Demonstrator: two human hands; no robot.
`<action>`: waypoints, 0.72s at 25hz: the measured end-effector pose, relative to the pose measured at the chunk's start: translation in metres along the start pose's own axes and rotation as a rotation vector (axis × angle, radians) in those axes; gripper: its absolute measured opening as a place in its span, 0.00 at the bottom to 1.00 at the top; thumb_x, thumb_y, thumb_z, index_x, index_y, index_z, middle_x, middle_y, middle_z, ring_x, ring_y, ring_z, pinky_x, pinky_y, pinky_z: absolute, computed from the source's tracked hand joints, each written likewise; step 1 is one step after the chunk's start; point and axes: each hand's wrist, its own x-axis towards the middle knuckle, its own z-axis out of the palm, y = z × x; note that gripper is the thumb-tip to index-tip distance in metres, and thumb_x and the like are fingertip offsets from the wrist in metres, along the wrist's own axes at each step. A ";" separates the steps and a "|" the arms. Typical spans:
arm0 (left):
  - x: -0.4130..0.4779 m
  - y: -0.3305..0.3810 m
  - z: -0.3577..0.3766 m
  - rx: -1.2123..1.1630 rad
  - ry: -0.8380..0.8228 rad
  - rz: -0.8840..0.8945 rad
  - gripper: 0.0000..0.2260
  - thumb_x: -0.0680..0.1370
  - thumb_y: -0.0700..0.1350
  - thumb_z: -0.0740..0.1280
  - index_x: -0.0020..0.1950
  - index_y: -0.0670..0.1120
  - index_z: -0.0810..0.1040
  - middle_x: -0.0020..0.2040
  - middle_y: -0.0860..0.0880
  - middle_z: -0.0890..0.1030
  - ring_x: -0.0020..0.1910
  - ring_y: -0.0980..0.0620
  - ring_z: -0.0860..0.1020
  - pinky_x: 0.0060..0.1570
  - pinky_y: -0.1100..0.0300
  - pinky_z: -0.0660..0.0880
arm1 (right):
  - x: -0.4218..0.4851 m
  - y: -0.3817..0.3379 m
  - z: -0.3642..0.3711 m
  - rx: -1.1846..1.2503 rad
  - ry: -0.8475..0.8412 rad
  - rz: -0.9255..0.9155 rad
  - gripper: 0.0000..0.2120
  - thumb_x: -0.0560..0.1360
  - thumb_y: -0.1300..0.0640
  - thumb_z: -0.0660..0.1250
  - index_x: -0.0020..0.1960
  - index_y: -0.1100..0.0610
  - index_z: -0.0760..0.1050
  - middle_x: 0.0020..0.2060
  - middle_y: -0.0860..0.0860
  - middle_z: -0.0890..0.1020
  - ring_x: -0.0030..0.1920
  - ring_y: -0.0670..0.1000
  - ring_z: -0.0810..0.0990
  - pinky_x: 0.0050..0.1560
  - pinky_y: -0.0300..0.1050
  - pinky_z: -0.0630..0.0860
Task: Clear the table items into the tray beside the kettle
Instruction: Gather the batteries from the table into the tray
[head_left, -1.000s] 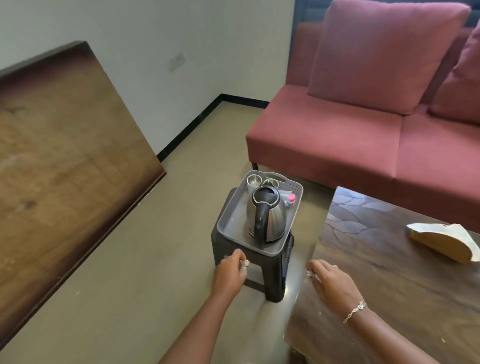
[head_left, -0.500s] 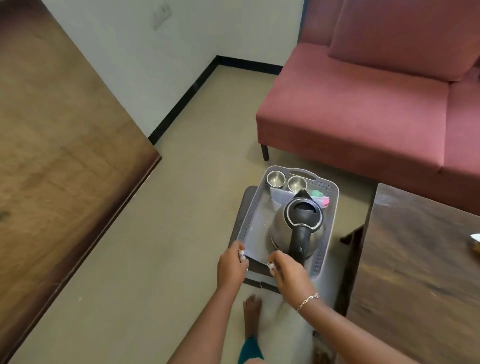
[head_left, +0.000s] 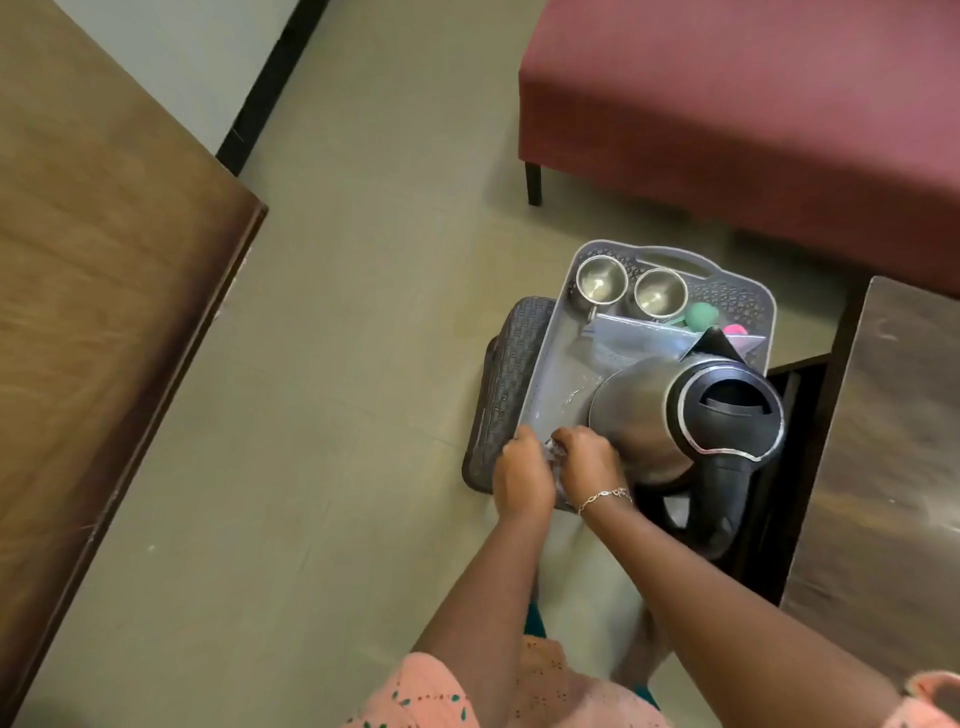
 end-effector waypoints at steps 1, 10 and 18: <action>0.002 0.001 0.005 0.015 -0.013 -0.010 0.08 0.78 0.37 0.54 0.52 0.39 0.70 0.53 0.38 0.79 0.53 0.38 0.77 0.42 0.53 0.68 | 0.006 0.002 0.003 -0.012 -0.007 0.016 0.06 0.70 0.64 0.63 0.46 0.63 0.76 0.45 0.60 0.80 0.47 0.61 0.79 0.41 0.46 0.72; 0.014 0.004 0.017 0.283 -0.070 0.025 0.13 0.79 0.35 0.53 0.55 0.39 0.76 0.55 0.39 0.79 0.54 0.41 0.78 0.49 0.51 0.74 | 0.035 0.016 0.026 0.026 -0.104 0.007 0.10 0.76 0.63 0.59 0.53 0.65 0.77 0.53 0.60 0.78 0.56 0.58 0.75 0.53 0.45 0.69; 0.014 -0.008 -0.002 0.133 -0.208 0.104 0.22 0.75 0.31 0.54 0.68 0.43 0.67 0.62 0.38 0.76 0.60 0.40 0.74 0.57 0.52 0.72 | 0.014 0.025 0.024 0.015 -0.222 -0.042 0.17 0.74 0.65 0.62 0.61 0.58 0.75 0.58 0.58 0.76 0.58 0.55 0.75 0.55 0.42 0.71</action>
